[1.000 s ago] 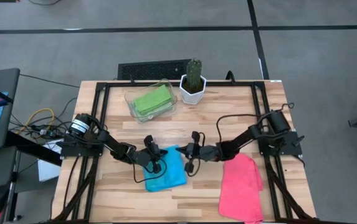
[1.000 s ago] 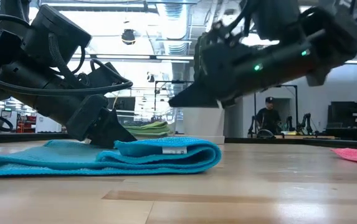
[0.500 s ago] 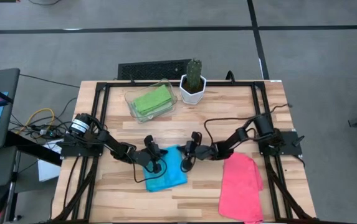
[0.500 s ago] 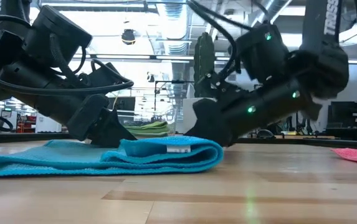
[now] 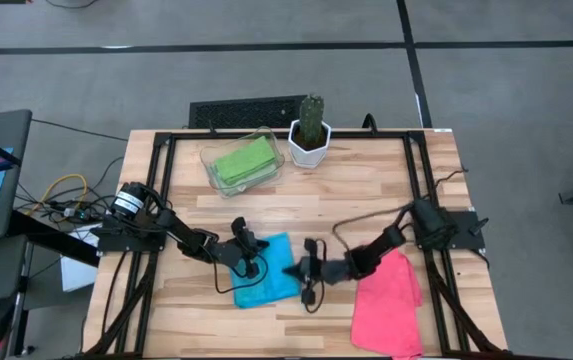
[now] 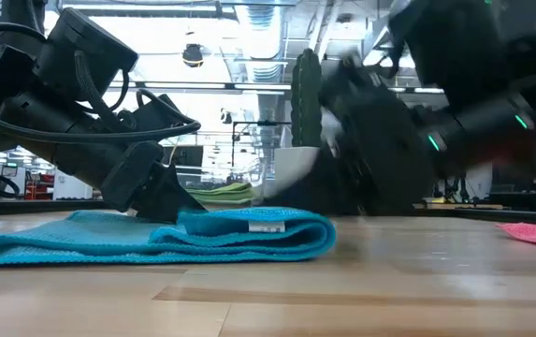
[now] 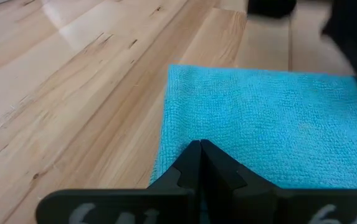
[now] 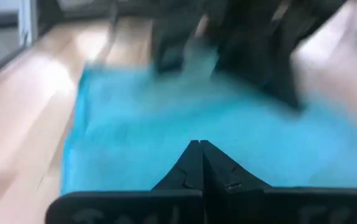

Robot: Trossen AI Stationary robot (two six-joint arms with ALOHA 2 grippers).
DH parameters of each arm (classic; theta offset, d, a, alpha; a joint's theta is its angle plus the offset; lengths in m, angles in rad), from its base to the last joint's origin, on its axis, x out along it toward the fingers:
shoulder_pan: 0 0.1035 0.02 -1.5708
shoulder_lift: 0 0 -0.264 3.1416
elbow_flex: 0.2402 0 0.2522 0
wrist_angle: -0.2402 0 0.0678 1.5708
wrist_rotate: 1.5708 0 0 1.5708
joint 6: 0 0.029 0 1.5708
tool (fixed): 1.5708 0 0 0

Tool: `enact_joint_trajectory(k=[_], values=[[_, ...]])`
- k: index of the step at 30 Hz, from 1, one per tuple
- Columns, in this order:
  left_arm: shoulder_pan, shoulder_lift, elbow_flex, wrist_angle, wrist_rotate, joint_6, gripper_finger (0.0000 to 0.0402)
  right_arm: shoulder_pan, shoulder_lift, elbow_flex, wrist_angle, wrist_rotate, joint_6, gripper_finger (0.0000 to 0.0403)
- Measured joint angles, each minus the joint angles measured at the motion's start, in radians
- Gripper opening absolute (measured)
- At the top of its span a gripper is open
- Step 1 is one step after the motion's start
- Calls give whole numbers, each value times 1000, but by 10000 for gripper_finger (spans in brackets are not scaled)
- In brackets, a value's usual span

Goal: Fold microfiber towels
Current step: Fold the blue microfiber towel

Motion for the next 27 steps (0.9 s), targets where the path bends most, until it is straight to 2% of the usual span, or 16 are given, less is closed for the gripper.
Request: enact_joint_trajectory(k=[3, 6, 13, 15, 19, 24, 27], values=[[0, 0, 0, 1, 2, 0, 0, 22, 63, 7, 23, 23, 78, 14], [0, 0, 0, 1, 2, 0, 0, 24, 67, 7, 26, 32, 86, 13], [0, 0, 0, 2, 2, -1, 0, 37, -122, 6, 23, 28, -84, 15], [0, 0, 0, 2, 2, -1, 0, 50, -128, 11, 16, 23, -108, 14], [0, 0, 0, 2, -1, -1, 0, 78, -58, 63, 19, -10, -109, 13], [0, 0, 0, 2, -4, -2, 0, 89, 100, 130, 4, -60, -18, 15], [0, 0, 0, 2, -2, -5, 0, 89, 138, 143, 25, -73, 27, 12]])
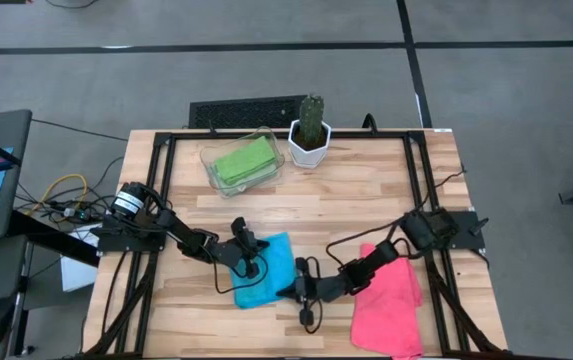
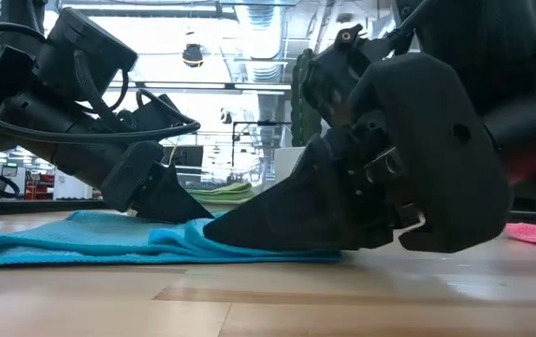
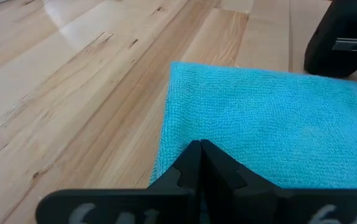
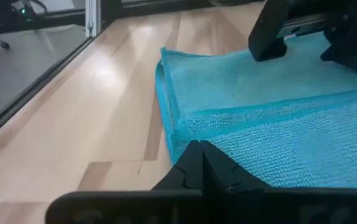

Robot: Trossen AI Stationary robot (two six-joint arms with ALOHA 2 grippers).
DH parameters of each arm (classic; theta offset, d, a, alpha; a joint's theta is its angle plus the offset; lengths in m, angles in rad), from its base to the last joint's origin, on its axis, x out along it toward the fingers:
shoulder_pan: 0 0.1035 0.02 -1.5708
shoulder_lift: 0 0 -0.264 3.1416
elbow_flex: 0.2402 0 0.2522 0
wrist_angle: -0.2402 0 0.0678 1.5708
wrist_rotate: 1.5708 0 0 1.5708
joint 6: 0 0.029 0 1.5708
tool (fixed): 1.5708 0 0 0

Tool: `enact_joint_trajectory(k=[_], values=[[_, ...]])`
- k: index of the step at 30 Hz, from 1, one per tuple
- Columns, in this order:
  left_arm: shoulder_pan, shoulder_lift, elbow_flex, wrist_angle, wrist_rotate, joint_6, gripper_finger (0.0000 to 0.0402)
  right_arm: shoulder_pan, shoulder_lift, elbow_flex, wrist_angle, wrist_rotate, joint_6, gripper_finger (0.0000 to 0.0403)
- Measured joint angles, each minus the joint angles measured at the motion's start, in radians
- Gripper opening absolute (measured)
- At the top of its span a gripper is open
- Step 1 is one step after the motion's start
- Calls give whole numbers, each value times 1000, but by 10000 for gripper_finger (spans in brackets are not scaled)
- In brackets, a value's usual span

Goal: Fold microfiber towels
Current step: Fold the blue microfiber towel

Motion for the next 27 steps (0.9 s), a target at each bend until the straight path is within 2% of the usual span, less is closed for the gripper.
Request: enact_joint_trajectory(k=[8, 16, 21, 24, 27], values=[[0, -14, -1, 2, 14, 2, 0, 0, -20, -8, -28, -7, 11, 17], [-1, -135, -2, -67, 31, 85, 0, 0, -16, -8, -25, -4, 12, 19], [0, -264, -2, -290, -13, 69, 3, 0, -20, -8, -28, -5, 11, 21], [-8, -413, -1, -438, -5, -27, 7, 0, -31, -11, -26, -7, -2, 18], [-43, -586, -1, -625, 40, -51, 8, 0, -51, -10, -22, -11, -13, 21]])
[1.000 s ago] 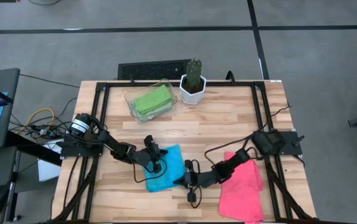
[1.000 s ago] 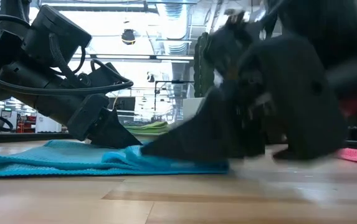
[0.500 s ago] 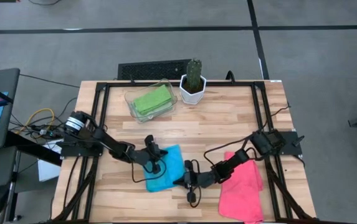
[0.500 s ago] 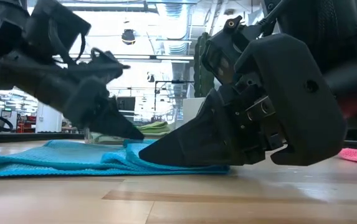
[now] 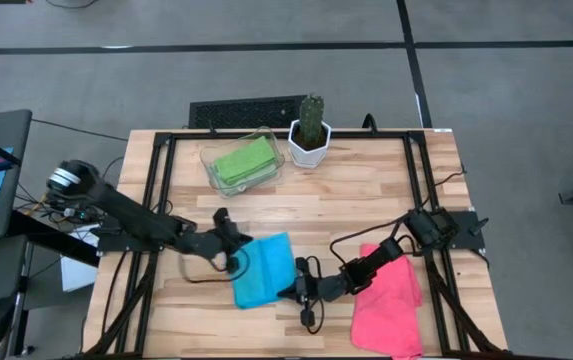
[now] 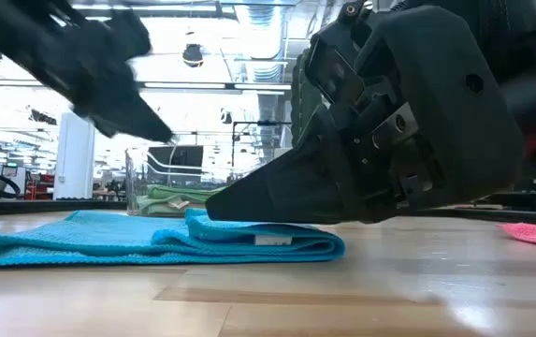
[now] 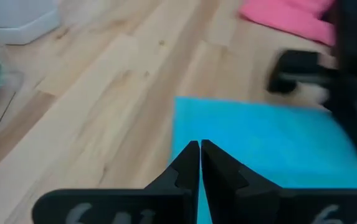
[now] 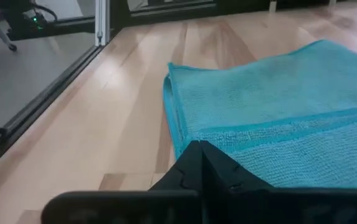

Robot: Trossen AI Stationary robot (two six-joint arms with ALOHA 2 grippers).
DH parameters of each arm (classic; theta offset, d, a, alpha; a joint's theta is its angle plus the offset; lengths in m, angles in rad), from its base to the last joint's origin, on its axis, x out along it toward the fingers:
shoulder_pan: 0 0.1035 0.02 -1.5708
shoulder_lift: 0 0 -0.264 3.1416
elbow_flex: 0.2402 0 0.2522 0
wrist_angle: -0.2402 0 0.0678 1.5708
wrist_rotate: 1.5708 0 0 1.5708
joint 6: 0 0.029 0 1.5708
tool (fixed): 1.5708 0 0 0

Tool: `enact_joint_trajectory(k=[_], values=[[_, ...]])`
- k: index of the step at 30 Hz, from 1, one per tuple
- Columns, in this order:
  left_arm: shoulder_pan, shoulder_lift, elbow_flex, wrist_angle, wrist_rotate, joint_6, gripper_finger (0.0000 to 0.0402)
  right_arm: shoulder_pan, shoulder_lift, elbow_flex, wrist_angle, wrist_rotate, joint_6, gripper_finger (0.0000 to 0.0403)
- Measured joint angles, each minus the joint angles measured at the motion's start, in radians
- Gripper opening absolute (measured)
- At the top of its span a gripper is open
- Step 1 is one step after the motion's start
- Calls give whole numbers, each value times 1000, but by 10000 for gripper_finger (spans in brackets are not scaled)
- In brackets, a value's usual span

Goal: Fold microfiber towels
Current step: Fold the blue microfiber towel

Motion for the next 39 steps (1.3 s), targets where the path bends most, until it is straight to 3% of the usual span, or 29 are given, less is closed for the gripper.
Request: enact_joint_trajectory(k=[3, 6, 10, 14, 19, 27, 34, 39], values=[[-52, -150, -4, -220, -3, -24, 12, -2, -8, 0, -5, -1, -2, 33], [-112, -244, -64, -355, -87, -152, 29, -8, -9, 0, -2, -1, -3, 46], [-178, -278, -184, -328, -190, -316, 66, -8, -9, 0, 6, 0, -5, 55], [-189, -273, -276, -185, -175, -344, 90, -8, -10, 0, 7, -1, -5, 56], [-199, -218, -346, -41, -162, -339, 94, -9, -10, 0, 6, 0, -6, 56], [-199, -29, -349, 186, -132, -262, 94, -22, -11, 1, 2, 0, -6, 56], [-209, 140, -314, 214, -149, -322, 94, -22, -11, 1, 2, 0, -5, 56], [-209, 188, -291, 194, -157, -353, 87, -22, -12, 2, 4, 1, -7, 56]])
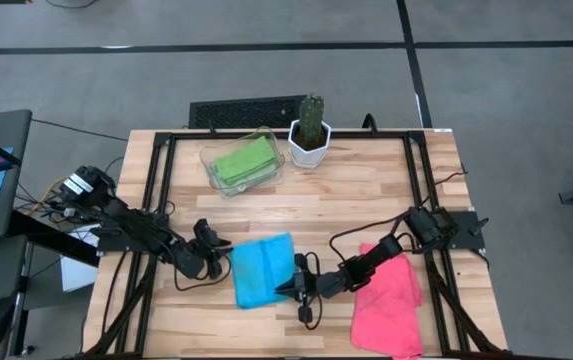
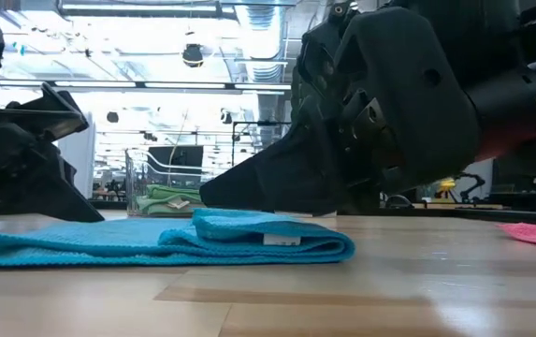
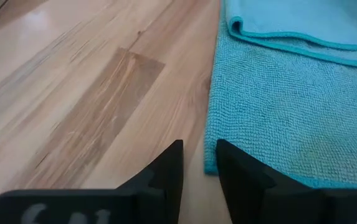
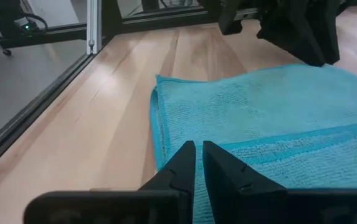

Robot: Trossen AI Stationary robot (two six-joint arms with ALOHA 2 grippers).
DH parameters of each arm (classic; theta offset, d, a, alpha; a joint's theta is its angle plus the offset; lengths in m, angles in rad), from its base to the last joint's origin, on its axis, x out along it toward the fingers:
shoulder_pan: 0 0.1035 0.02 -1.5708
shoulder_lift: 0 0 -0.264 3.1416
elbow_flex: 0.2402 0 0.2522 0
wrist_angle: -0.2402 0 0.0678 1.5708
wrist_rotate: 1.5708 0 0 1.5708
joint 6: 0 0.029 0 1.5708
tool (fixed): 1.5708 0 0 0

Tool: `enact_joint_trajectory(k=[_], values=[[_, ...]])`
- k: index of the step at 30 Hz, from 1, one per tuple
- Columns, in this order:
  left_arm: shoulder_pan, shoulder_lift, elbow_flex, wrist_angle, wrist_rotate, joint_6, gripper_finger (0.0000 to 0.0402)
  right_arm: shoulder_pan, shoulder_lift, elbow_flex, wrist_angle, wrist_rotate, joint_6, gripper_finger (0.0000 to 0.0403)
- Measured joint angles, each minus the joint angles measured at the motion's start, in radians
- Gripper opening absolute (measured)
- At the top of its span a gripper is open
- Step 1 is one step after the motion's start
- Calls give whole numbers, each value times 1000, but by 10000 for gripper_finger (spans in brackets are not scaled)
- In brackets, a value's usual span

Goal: Fold microfiber towels
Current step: Fold the blue microfiber towel

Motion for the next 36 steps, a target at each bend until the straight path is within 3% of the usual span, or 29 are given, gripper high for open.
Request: enact_joint_trajectory(k=[6, 12, 17, 23, 27, 36], values=[[2, -2, 0, -5, 18, -25, 11, -42, -100, 1, -52, 2, -99, 56], [2, -3, -2, 20, 22, -22, 9, -152, -201, 2, -194, 22, -197, 48], [3, -3, -2, 21, 19, -21, 3, -262, -133, 1, -180, -58, -219, 10], [7, -3, -2, 21, 15, -22, 2, -337, -52, 2, -126, -142, -211, 29], [7, -1, -2, 25, 6, -17, 2, -367, -17, 10, -111, -179, -200, 14], [8, 1, -1, 78, -5, -13, 2, -378, 10, 23, -116, -180, -176, 28]])
